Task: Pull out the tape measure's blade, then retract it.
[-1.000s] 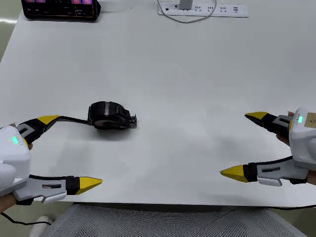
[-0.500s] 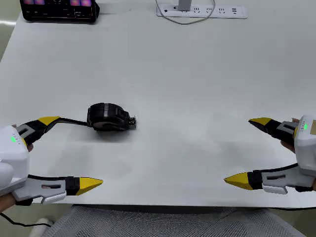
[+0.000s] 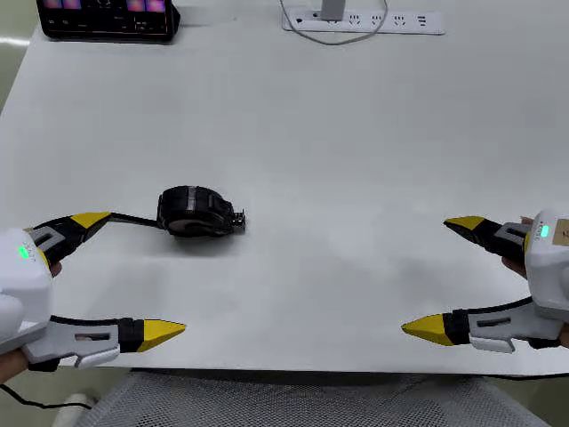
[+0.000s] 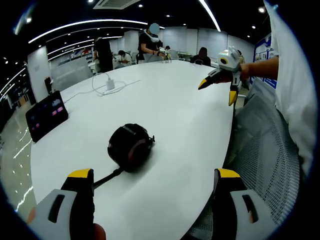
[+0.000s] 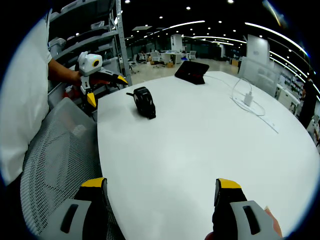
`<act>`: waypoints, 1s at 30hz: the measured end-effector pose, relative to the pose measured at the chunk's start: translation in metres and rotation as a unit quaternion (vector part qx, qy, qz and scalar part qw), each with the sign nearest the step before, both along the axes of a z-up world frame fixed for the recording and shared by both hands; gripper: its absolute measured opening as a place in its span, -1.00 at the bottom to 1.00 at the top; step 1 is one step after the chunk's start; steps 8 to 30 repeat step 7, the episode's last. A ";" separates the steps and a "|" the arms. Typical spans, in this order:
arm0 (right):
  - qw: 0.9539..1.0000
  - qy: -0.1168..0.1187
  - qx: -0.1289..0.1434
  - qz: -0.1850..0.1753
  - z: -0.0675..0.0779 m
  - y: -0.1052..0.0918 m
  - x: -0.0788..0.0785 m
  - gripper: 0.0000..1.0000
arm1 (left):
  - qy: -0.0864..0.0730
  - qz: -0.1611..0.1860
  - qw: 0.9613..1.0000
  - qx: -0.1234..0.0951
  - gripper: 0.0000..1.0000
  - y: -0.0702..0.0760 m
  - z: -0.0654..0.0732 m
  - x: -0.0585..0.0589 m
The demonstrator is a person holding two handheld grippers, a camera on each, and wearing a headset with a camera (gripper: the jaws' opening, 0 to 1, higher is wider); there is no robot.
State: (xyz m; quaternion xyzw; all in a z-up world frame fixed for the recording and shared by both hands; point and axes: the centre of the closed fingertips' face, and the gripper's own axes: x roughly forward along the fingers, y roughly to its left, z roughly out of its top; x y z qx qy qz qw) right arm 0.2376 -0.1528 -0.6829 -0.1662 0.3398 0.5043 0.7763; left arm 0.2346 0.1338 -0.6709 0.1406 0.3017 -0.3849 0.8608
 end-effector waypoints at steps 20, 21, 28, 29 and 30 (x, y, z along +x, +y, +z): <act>1.000 0.002 0.000 0.001 -0.001 0.000 -0.001 0.74 | 0.001 0.000 1.000 -0.001 0.97 0.000 0.000 -0.001; 1.000 0.002 0.000 0.001 -0.001 0.000 -0.001 0.74 | 0.001 0.000 1.000 -0.001 0.97 0.000 0.000 -0.001; 1.000 0.002 0.000 0.001 -0.001 0.000 -0.001 0.74 | 0.001 0.000 1.000 -0.001 0.97 0.000 0.000 -0.001; 1.000 0.002 0.000 0.001 -0.001 0.000 -0.001 0.74 | 0.001 0.000 1.000 -0.001 0.97 0.000 0.000 -0.001; 1.000 0.002 0.000 0.001 -0.001 0.000 -0.001 0.74 | 0.001 0.000 1.000 -0.001 0.97 0.000 0.000 -0.001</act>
